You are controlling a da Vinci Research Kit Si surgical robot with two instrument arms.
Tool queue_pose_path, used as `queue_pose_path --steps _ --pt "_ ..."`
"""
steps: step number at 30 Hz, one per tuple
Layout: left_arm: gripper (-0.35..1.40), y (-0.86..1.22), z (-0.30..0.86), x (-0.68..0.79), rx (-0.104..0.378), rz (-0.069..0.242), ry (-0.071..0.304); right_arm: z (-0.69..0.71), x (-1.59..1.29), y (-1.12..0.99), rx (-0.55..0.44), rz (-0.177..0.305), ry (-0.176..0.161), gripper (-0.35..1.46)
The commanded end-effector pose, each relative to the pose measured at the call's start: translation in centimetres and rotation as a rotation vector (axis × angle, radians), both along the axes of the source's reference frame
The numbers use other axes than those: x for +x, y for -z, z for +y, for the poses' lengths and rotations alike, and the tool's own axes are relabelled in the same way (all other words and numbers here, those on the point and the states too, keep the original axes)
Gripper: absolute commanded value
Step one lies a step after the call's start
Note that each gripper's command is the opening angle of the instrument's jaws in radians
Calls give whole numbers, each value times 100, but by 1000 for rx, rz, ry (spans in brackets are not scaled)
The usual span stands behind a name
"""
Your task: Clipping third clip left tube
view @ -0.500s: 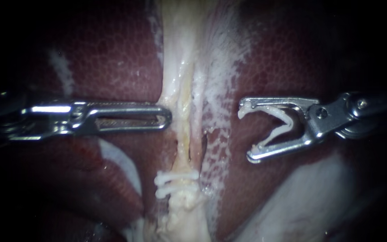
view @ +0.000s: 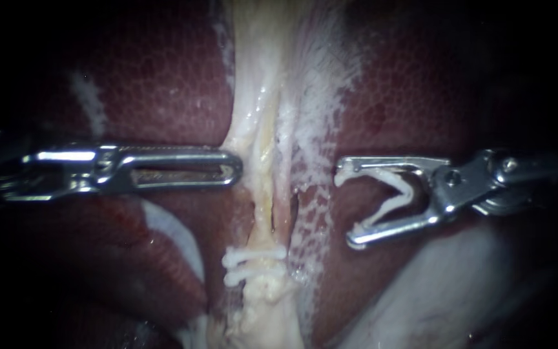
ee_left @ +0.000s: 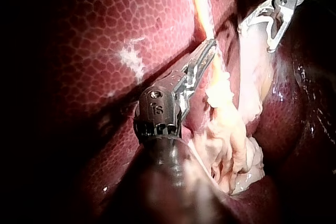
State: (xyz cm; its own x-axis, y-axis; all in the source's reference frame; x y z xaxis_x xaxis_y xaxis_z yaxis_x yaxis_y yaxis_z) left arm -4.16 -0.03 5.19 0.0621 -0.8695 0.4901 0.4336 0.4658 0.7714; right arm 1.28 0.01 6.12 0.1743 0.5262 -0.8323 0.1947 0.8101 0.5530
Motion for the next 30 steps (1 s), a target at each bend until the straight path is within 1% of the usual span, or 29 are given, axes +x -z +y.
queue_pose_path --steps 1,5,7,12,18,22,26,30 --pt "-35 3 1 2 2 -3 -2 -4 5 -4 11 -1 5 60" --pt "-35 12 2 8 5 -3 -1 -15 26 -19 47 -8 6 60" --pt "-35 16 3 11 5 -4 3 -17 35 -24 56 -9 7 60" --pt "-35 26 1 13 6 -7 4 -17 56 -34 67 -7 12 60" --pt "-35 32 -2 12 6 -7 3 -14 67 -39 66 -9 7 60" --pt "-35 33 -2 13 6 -7 3 -12 76 -44 72 -7 12 60" --pt "-35 32 -2 13 6 -8 2 -17 83 -44 90 1 29 60" --pt "-35 30 -1 14 6 -8 2 -22 88 -38 112 16 58 60"
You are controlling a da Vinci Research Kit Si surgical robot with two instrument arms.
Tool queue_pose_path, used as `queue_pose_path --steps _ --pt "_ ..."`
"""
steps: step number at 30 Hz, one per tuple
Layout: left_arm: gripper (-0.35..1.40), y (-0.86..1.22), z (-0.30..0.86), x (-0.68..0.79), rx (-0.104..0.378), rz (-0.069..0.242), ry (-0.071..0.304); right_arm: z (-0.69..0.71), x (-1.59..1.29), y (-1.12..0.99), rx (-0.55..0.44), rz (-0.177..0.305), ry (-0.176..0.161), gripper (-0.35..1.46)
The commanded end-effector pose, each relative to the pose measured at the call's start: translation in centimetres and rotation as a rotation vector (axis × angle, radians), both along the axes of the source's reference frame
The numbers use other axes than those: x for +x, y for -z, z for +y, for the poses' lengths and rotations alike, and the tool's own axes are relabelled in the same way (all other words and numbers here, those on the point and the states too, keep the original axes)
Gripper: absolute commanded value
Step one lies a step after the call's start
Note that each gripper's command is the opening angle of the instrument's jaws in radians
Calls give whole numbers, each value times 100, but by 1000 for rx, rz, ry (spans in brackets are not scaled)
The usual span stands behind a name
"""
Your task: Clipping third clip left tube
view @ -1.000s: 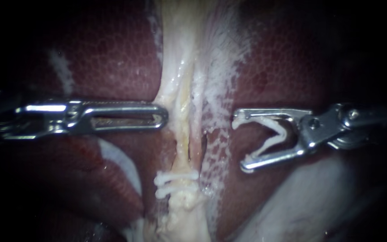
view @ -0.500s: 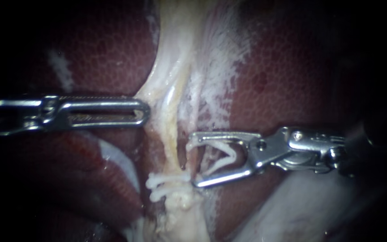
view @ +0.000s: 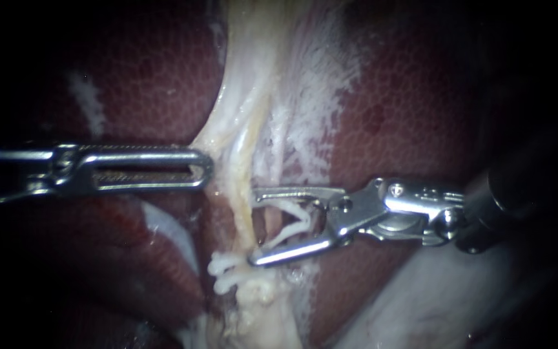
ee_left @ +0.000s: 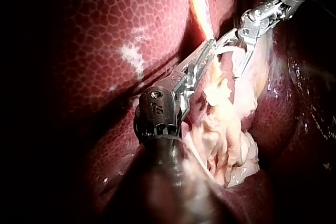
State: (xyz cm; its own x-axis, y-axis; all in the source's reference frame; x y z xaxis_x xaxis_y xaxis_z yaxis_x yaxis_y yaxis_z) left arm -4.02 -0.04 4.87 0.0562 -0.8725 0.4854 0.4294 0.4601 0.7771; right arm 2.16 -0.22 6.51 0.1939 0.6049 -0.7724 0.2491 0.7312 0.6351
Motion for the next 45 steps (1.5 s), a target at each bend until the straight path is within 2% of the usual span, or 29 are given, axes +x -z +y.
queue_pose_path --steps 1,9,18,26,31,35,38,41,45 --pt "-35 -2 0 0 1 -1 -1 -1 0 3 6 3 6 59" --pt "-35 -5 1 2 0 0 0 -11 6 17 59 25 58 56" --pt "-35 -5 1 0 0 1 1 0 47 6 60 31 62 56" --pt "-35 -4 1 -1 0 1 2 9 70 -2 60 59 101 56" --pt "-35 -4 1 -2 0 1 2 19 66 4 65 50 84 57" --pt "-35 -4 1 -2 0 1 2 42 56 18 66 44 63 57" --pt "-35 -4 1 -2 0 1 2 56 48 28 72 46 60 56" --pt "-35 -4 1 -2 0 2 2 60 43 31 75 46 60 53" --pt "-35 -4 0 -3 -1 2 2 56 48 25 71 45 60 53"
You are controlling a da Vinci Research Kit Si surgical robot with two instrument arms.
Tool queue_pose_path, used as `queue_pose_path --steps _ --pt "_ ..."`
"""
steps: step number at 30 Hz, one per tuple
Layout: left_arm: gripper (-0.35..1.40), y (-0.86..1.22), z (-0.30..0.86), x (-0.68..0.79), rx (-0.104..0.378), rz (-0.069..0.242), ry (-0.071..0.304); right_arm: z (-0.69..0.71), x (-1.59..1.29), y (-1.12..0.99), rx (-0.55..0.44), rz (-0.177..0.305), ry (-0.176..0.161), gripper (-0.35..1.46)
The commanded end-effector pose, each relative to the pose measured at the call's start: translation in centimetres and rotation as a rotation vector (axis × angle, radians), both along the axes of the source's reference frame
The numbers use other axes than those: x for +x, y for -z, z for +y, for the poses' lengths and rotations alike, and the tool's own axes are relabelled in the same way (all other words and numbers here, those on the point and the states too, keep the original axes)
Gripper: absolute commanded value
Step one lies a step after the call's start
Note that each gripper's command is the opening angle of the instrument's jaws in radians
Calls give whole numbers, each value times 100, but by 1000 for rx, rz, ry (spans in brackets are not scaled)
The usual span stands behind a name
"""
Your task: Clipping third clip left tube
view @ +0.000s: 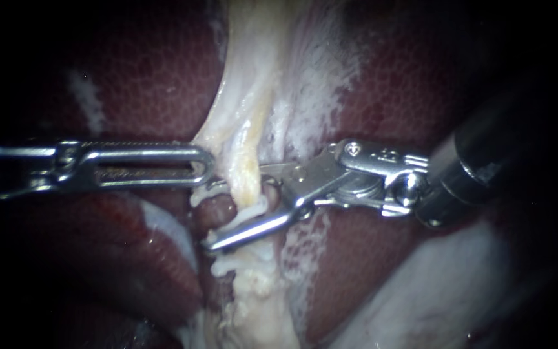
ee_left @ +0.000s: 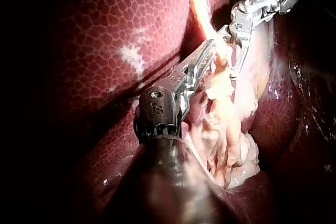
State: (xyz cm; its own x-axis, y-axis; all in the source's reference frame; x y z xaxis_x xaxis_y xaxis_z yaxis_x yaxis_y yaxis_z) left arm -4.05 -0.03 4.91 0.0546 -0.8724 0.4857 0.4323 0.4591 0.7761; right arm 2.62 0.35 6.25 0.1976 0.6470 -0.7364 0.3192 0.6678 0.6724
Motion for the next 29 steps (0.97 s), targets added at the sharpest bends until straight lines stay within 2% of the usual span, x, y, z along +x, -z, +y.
queue_pose_path --steps 1,2,3,5,6,12,29 --pt "-35 -1 0 0 0 0 0 -3 2 -3 -2 1 1 51" --pt "-35 -1 0 0 0 0 -1 -4 2 -5 -3 1 1 46" --pt "-35 -1 0 0 0 0 -1 -6 2 -8 6 -3 2 34" --pt "-35 -1 0 0 0 0 -1 -9 -1 -13 64 -24 6 -6" --pt "-35 -1 0 0 0 0 -1 -11 -3 -17 106 -40 8 -34" --pt "-35 -1 0 0 0 0 -1 -11 -8 -32 112 -40 15 -35" --pt "-35 -2 0 -1 0 0 -1 -14 -8 -32 116 -41 17 -35"
